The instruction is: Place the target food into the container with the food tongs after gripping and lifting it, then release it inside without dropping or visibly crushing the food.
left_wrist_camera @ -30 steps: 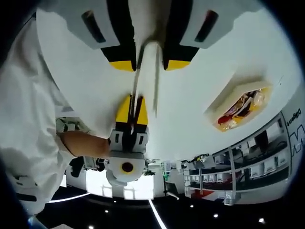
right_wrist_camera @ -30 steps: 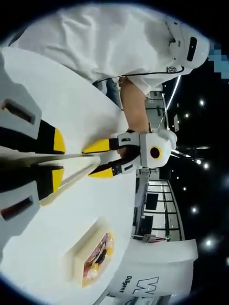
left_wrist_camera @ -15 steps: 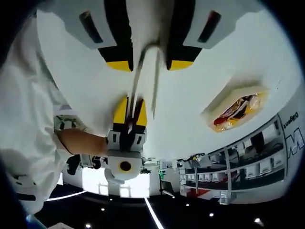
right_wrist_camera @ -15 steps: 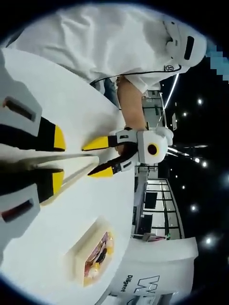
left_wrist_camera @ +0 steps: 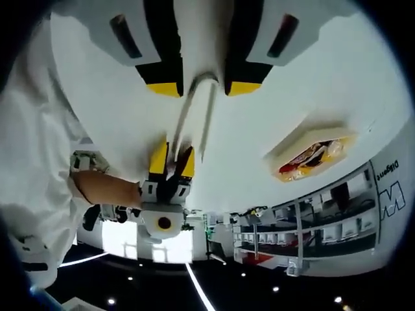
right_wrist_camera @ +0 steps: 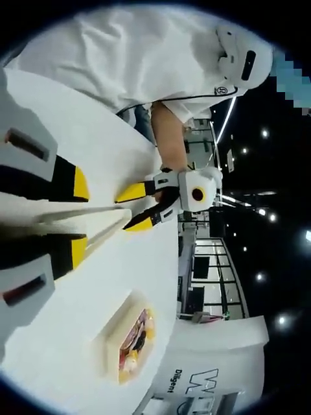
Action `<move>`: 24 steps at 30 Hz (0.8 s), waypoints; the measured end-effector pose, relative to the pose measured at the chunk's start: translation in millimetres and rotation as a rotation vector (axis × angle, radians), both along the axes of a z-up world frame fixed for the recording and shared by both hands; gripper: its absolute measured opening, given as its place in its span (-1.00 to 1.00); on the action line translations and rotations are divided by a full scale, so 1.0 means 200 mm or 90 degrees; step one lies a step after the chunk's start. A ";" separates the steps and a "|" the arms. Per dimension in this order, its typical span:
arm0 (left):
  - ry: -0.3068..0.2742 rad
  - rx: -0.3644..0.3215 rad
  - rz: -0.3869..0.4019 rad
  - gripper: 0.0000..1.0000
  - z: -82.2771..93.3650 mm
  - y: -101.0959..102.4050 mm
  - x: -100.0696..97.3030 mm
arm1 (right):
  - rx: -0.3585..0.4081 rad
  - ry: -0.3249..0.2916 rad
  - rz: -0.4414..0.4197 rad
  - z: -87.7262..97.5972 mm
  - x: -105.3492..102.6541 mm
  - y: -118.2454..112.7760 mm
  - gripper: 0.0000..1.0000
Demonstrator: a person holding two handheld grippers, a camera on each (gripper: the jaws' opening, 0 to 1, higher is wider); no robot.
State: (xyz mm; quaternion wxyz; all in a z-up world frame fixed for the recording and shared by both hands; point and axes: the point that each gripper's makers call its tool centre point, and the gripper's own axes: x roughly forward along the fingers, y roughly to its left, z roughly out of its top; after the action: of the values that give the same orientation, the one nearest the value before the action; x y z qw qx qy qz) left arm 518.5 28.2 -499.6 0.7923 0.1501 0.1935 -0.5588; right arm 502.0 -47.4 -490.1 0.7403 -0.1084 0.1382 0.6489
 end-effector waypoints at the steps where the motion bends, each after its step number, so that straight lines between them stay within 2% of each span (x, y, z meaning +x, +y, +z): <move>1: -0.001 0.000 0.001 -0.54 0.00 0.00 0.00 | -0.001 -0.001 -0.001 0.00 0.00 0.00 -0.77; 5: -0.005 0.001 0.003 -0.66 0.00 0.00 0.01 | -0.008 -0.003 -0.003 -0.01 0.00 -0.02 -0.85; 11: -0.008 0.004 0.005 -0.67 0.00 -0.01 0.01 | -0.014 -0.012 -0.005 -0.02 0.00 -0.03 -1.00; 24: -0.009 0.005 0.009 -0.67 0.00 -0.03 0.00 | -0.016 -0.015 -0.009 -0.02 0.00 -0.04 -1.00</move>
State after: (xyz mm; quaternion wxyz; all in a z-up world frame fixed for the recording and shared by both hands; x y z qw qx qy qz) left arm 518.4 22.1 -499.5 0.7970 0.1557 0.1913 -0.5513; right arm 502.1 -55.0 -494.0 0.7448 -0.1242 0.1382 0.6408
